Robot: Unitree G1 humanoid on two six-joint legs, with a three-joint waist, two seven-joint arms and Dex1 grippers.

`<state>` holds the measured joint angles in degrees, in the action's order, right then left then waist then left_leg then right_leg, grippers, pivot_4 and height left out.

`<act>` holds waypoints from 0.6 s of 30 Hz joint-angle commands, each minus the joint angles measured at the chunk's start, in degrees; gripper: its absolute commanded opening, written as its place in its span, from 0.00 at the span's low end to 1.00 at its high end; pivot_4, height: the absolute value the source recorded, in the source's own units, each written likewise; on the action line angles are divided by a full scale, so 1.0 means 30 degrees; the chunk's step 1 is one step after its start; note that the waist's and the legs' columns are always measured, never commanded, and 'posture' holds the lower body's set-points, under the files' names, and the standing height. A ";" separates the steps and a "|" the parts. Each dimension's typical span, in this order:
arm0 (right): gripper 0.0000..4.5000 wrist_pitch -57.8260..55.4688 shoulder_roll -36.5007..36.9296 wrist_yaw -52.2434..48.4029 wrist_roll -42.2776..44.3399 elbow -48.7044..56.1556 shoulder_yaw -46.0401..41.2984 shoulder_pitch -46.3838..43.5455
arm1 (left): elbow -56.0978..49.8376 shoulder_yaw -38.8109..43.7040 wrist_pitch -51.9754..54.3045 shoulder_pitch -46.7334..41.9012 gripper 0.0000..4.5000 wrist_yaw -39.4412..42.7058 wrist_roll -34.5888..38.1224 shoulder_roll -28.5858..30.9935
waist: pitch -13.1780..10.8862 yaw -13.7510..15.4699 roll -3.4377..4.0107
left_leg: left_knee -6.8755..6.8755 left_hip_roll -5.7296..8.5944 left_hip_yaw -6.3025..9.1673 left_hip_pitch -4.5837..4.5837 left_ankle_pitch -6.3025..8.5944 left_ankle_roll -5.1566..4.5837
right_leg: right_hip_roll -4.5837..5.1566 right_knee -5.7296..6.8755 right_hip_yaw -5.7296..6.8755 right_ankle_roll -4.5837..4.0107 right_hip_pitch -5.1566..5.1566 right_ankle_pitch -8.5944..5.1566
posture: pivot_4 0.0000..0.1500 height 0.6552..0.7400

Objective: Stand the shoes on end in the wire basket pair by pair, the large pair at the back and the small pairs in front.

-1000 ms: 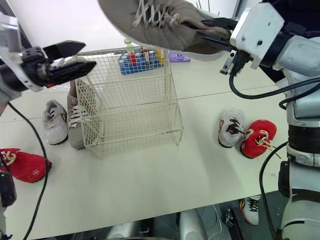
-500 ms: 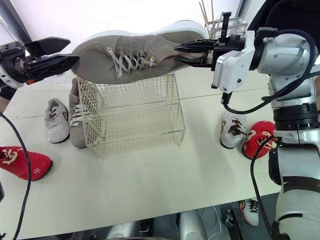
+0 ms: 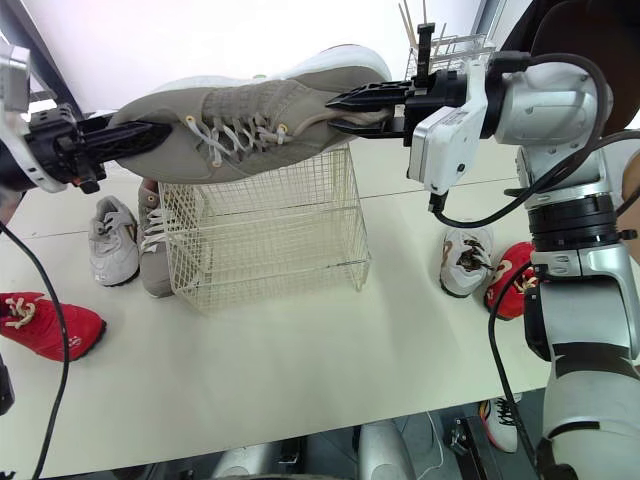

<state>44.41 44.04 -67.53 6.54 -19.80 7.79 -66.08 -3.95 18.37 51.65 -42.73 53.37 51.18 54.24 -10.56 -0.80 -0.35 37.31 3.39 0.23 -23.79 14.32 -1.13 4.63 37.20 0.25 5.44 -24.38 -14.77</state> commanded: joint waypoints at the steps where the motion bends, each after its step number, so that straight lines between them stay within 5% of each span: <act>1: 0.04 -0.3901 0.0308 0.0391 0.1793 0.1506 -0.0995 -0.0763 | -0.0699 0.0577 0.0214 -0.0521 0.12 0.0104 0.1181 -0.0454 | 0.0000 -0.0002 0.0000 | 0.0000 0.0000 0.0000 0.0000 0.0000 0.0000 | 0.0001 0.0001 0.0000 0.0000 -0.0001 0.0000 | 1.00 1.00; 3: 0.04 -0.9437 0.0813 0.0201 0.3675 0.2690 -0.1414 -0.0716 | -0.0738 0.1210 0.0358 -0.0604 0.12 -0.0823 0.1657 -0.1211 | -0.0002 0.0011 0.0004 | 0.0000 -0.0001 0.0005 -0.0004 0.0000 0.0000 | 0.0002 0.0004 0.0000 0.0000 -0.0006 0.0000 | 1.00 1.00; 7: 0.44 -1.9524 0.2194 0.0313 0.8328 0.4215 -0.3030 -0.0481 | -0.0879 0.2876 0.0885 -0.0654 0.12 -0.3316 0.3353 -0.2937 | -0.0002 0.0160 -0.0007 | 0.0013 -0.0002 0.0021 -0.0038 0.0004 -0.0007 | 0.0018 0.0003 0.0003 -0.0002 -0.0015 0.0001 | 1.00 1.00; 12: 0.99 -2.6981 0.2573 0.2886 1.2368 0.4224 -0.6318 0.0986 | -0.2065 0.4149 0.0867 -0.0153 0.12 -0.6101 0.5209 -0.4671 | 0.0000 0.0140 -0.0028 | 0.0050 0.0001 0.0035 -0.0086 0.0053 -0.0084 | 0.0036 -0.0027 0.0012 -0.0006 -0.0026 0.0004 | 1.00 1.00; 18: 0.99 -3.1786 0.0580 0.5391 1.6625 0.5669 -0.9301 0.4715 | -0.3671 0.4418 0.0198 0.0053 0.12 -0.8965 0.7301 -0.6726 | 0.0004 0.0070 -0.0030 | 0.0038 -0.0001 0.0034 -0.0086 0.0043 -0.0071 | 0.0031 -0.0006 0.0013 -0.0005 -0.0034 0.0006 | 1.00 1.00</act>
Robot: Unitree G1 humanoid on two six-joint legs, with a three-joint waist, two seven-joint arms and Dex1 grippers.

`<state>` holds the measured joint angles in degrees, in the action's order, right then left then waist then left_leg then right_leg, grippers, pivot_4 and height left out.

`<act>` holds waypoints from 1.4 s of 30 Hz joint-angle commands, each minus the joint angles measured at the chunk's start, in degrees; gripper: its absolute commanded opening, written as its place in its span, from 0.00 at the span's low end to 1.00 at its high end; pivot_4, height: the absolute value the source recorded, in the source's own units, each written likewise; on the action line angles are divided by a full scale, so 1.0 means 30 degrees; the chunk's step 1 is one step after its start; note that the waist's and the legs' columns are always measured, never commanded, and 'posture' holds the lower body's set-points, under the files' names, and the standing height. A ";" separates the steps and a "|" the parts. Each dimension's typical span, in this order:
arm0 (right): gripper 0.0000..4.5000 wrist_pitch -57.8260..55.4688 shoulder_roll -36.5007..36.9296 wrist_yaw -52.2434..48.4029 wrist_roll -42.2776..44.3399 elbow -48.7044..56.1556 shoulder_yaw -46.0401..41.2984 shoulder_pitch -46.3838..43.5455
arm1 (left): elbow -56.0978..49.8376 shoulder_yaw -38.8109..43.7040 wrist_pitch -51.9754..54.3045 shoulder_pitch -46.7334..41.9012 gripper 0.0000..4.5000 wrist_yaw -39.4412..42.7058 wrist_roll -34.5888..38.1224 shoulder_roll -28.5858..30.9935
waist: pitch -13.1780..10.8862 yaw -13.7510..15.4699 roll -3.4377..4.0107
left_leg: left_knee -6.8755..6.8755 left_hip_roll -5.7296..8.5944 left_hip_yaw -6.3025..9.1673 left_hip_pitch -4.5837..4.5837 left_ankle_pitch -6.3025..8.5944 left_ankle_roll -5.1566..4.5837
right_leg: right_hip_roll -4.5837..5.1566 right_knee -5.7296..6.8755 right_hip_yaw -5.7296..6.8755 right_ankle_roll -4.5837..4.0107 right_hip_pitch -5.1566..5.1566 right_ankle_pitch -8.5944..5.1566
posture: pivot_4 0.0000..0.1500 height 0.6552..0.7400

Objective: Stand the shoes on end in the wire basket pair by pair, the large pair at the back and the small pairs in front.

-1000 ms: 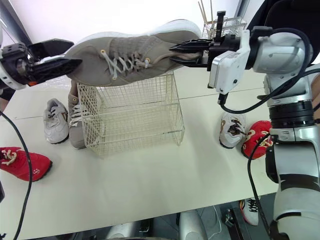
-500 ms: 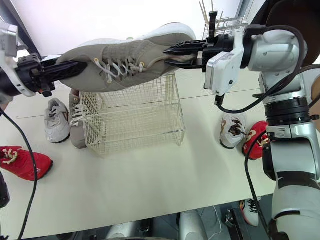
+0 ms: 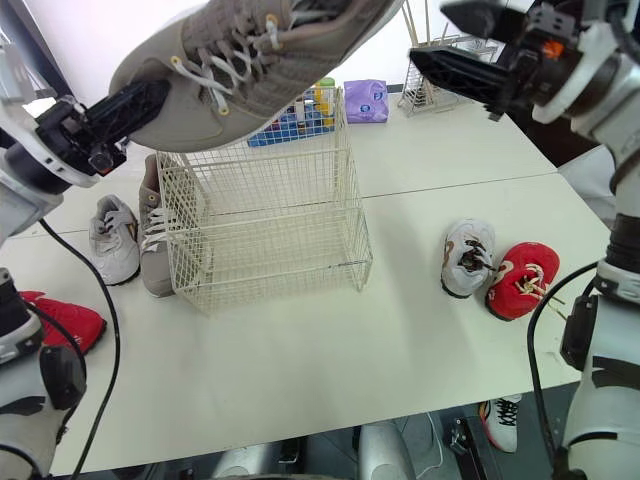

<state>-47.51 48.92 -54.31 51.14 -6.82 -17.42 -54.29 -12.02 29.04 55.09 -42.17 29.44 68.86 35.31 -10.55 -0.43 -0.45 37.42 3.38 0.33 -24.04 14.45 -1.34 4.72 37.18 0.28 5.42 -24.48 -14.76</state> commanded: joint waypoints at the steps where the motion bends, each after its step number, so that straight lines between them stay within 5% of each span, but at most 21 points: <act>1: 0.99 -0.1347 -0.1795 0.1437 0.2186 0.1663 -0.0987 0.1207 | -0.1175 0.0780 -0.1065 -0.0041 0.12 -0.1301 0.1704 -0.0718 | 0.0002 -0.0113 0.0003 | 0.0005 0.0000 -0.0003 0.0000 0.0000 0.0000 | -0.0002 0.0005 -0.0002 0.0001 -0.0002 0.0001 | 1.00 1.00; 10: 0.99 0.1060 -0.7075 0.2709 0.1951 0.0899 -0.0303 -0.0929 | -0.1880 -0.0300 -0.1593 0.0869 0.12 -0.2744 0.2582 -0.1797 | 0.0001 -0.0043 0.0014 | 0.0048 0.0003 -0.0015 -0.0012 -0.0041 0.0061 | -0.0028 0.0085 -0.0009 0.0004 -0.0038 0.0003 | 1.00 1.00; 26: 0.99 0.2307 -0.9516 0.2235 0.1663 -0.1061 0.0294 -0.3832 | -0.2835 -0.1183 -0.2196 0.2080 0.12 -0.4471 0.4291 -0.2130 | 0.0003 -0.0095 0.0012 | 0.0169 0.0004 -0.0010 -0.0067 -0.0015 0.0023 | -0.0027 0.0084 -0.0004 0.0021 -0.0028 0.0013 | 1.00 1.00; 34: 0.40 0.2549 -0.9687 0.1679 0.1656 -0.1839 0.0248 -0.4547 | -0.3355 -0.1699 -0.2436 0.2938 0.12 -0.5216 0.5226 -0.1873 | 0.0002 -0.0099 0.0012 | 0.0169 0.0005 -0.0010 -0.0071 -0.0015 0.0022 | -0.0024 0.0084 -0.0003 0.0021 -0.0029 0.0013 | 1.00 1.00; 39: 0.38 0.2272 -0.9361 0.1516 0.1479 -0.1786 0.0348 -0.4663 | -0.3553 -0.1856 -0.2158 0.3336 0.12 -0.5347 0.5408 -0.0816 | 0.0002 -0.0106 0.0014 | 0.0168 0.0005 -0.0010 -0.0074 -0.0014 0.0022 | -0.0025 0.0081 -0.0004 0.0021 -0.0034 0.0013 | 1.00 1.00; 42: 0.38 0.2036 -0.8621 0.0989 0.1124 -0.1870 0.0545 -0.4970 | -0.3502 -0.1839 -0.1622 0.3552 0.43 -0.4820 0.5477 0.0745 | -0.0001 -0.0103 0.0019 | 0.0167 0.0005 -0.0009 -0.0079 -0.0013 0.0020 | -0.0025 0.0083 -0.0003 0.0021 -0.0039 0.0013 | 1.00 1.00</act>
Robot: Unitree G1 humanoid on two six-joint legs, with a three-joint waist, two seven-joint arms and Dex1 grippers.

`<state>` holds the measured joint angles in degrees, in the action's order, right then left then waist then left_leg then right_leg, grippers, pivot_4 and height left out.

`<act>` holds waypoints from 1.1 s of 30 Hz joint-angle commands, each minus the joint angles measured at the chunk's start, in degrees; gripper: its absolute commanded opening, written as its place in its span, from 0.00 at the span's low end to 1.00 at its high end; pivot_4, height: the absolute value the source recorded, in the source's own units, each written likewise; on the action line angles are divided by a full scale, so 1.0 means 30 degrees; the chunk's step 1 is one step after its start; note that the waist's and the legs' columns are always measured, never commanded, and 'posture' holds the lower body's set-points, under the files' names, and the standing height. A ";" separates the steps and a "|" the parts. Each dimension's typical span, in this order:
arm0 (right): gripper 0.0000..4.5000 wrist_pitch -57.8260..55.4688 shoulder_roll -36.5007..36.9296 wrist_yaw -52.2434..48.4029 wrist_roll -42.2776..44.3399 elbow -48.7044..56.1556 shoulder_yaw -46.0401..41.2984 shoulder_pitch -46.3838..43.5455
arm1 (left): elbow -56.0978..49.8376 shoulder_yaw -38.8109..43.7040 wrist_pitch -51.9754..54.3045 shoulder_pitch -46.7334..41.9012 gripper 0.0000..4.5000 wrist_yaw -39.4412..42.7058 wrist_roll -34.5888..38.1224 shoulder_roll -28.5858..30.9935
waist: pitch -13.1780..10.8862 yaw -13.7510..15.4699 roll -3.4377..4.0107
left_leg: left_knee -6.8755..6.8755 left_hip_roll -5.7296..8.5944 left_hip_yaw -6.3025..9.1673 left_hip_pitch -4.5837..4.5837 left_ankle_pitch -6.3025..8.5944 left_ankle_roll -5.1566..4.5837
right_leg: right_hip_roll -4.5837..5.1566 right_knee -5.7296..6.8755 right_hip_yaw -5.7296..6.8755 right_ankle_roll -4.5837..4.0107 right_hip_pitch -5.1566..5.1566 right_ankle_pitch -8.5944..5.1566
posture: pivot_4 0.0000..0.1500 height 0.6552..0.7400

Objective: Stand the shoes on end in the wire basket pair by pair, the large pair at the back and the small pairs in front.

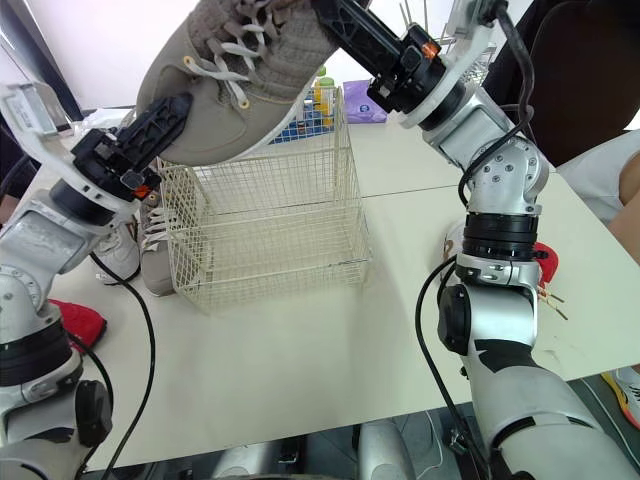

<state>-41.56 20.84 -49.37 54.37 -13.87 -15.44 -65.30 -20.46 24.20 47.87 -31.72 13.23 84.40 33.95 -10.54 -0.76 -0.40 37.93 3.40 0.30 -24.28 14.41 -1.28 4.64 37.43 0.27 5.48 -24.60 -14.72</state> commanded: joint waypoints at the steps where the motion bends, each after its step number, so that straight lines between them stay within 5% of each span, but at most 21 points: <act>1: 0.38 -0.0014 0.0998 -0.0927 -0.0029 0.0397 -0.0048 -0.1442 | -0.0656 -0.0168 0.0894 0.0110 0.54 0.0848 0.0418 0.1694 | -0.0003 0.0017 0.0005 | 0.0000 0.0002 -0.0001 0.0000 0.0001 -0.0002 | 0.0003 0.0000 -0.0001 -0.0001 -0.0001 0.0000 | 1.00 1.00; 5: 0.38 0.0228 0.2147 -0.2353 -0.0924 -0.0627 0.0439 -0.2488 | -0.0708 0.0193 0.1243 0.0538 0.99 0.2436 -0.0411 0.3793 | -0.0004 -0.0014 0.0007 | -0.0002 0.0001 -0.0001 -0.0020 0.0005 -0.0007 | 0.0001 -0.0013 -0.0001 -0.0001 -0.0018 -0.0001 | 1.00 1.00; 13: 0.38 0.6800 0.4692 -0.8104 -0.7282 -0.7886 0.3648 -0.7751 | -0.0639 0.1145 0.0972 0.2471 0.99 0.5711 -0.2842 0.7154 | -0.0024 -0.0098 0.0038 | -0.0058 0.0001 -0.0008 -0.0023 0.0012 -0.0009 | 0.0003 -0.0046 -0.0005 -0.0007 -0.0043 -0.0003 | 1.00 1.00; 23: 0.38 1.4899 0.4050 -1.1906 -1.2912 -1.5682 0.5755 -1.1965 | -0.1626 0.1256 0.0381 0.3239 0.99 0.5611 -0.3640 0.6630 | -0.0025 -0.0126 0.0037 | -0.0235 0.0004 -0.0014 -0.0028 -0.0022 0.0057 | 0.0012 -0.0083 -0.0019 -0.0009 -0.0125 -0.0001 | 1.00 1.00; 33: 0.38 1.8026 0.2734 -1.3329 -1.5827 -1.8679 0.6359 -1.2517 | -0.2136 0.1344 0.0066 0.3298 0.99 0.5128 -0.3673 0.6219 | -0.0023 -0.0073 0.0034 | -0.0249 0.0004 -0.0010 -0.0030 -0.0045 0.0100 | 0.0009 -0.0071 -0.0016 -0.0020 -0.0137 0.0006 | 1.00 1.00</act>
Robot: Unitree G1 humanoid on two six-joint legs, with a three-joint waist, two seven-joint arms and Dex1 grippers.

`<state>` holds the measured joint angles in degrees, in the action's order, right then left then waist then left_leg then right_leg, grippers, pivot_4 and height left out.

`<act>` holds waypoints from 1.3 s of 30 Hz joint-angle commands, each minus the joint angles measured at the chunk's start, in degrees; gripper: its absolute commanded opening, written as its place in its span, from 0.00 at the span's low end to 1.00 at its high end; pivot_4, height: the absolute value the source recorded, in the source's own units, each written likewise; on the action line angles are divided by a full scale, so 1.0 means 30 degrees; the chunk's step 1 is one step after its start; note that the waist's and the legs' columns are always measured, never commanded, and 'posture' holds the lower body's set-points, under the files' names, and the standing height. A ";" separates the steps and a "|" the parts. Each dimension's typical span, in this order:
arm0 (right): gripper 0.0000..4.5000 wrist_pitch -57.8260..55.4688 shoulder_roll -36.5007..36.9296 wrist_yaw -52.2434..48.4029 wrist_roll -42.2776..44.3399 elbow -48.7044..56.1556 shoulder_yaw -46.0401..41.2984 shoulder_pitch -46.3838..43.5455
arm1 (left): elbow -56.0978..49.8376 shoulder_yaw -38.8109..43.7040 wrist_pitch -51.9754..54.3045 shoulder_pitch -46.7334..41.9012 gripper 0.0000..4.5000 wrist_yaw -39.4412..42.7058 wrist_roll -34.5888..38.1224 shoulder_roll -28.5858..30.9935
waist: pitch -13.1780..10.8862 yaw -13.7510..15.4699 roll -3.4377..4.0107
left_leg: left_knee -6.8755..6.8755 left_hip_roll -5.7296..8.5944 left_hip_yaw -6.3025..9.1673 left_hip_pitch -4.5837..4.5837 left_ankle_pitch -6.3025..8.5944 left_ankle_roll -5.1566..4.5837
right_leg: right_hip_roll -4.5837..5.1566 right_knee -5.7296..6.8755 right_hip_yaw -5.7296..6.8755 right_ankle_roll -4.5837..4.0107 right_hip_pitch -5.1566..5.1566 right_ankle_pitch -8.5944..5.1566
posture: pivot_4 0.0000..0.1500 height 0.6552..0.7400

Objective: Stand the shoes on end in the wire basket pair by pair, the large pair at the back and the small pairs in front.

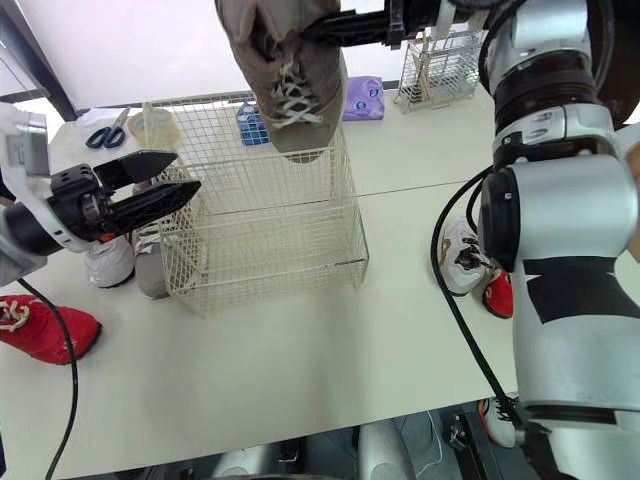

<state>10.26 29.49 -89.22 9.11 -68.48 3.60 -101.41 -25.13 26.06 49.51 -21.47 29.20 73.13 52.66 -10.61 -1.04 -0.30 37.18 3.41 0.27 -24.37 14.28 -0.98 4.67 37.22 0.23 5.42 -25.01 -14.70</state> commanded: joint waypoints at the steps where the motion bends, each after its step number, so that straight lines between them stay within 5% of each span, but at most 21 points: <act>1: 0.38 0.0971 -0.0258 -0.0009 -0.0989 -0.0638 0.0050 -0.0421 | -0.0635 0.0715 -0.0499 -0.0120 0.99 -0.0257 0.0100 -0.0027 | 0.0000 0.0019 0.0000 | 0.0007 0.0000 0.0000 0.0001 0.0000 0.0001 | 0.0000 0.0000 0.0000 -0.0001 0.0005 0.0001 | 1.00 1.00; 25: 0.38 0.1511 -0.0968 0.0963 -0.4292 -0.1537 0.0762 0.1877 | -0.1611 0.0345 -0.0797 -0.0338 0.99 -0.1516 0.0678 -0.0190 | 0.0018 0.0136 -0.0030 | 0.0027 0.0018 0.0031 0.0078 -0.0009 0.0015 | 0.0000 -0.0009 0.0008 -0.0003 0.0111 0.0002 | 1.00 1.00; 31: 0.99 0.1487 -0.0896 0.1005 -0.4359 -0.1397 0.0539 0.1812 | -0.1514 0.0274 -0.0798 -0.0502 1.00 -0.1434 0.0559 -0.0164 | 0.0018 0.0023 -0.0030 | 0.0029 0.0018 0.0030 0.0080 -0.0010 0.0016 | -0.0004 -0.0006 0.0008 -0.0003 0.0111 0.0002 | 1.00 1.00; 39: 0.99 0.2183 -0.0124 0.0910 -0.4553 -0.1005 0.0378 0.1064 | -0.1421 0.0201 -0.0779 -0.0692 1.00 -0.1380 0.0423 -0.0116 | 0.0009 -0.0048 -0.0015 | -0.0013 0.0013 0.0028 0.0076 -0.0012 0.0022 | -0.0013 -0.0004 0.0007 -0.0003 0.0071 0.0002 | 1.00 1.00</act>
<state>15.55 27.75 -86.58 -4.50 -73.97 5.50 -94.67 -28.62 25.76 48.25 -22.77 24.83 74.28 51.80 -10.59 -1.19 -0.35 37.14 3.45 0.35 -24.14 14.24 -0.91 4.63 37.21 0.25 5.41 -24.79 -14.69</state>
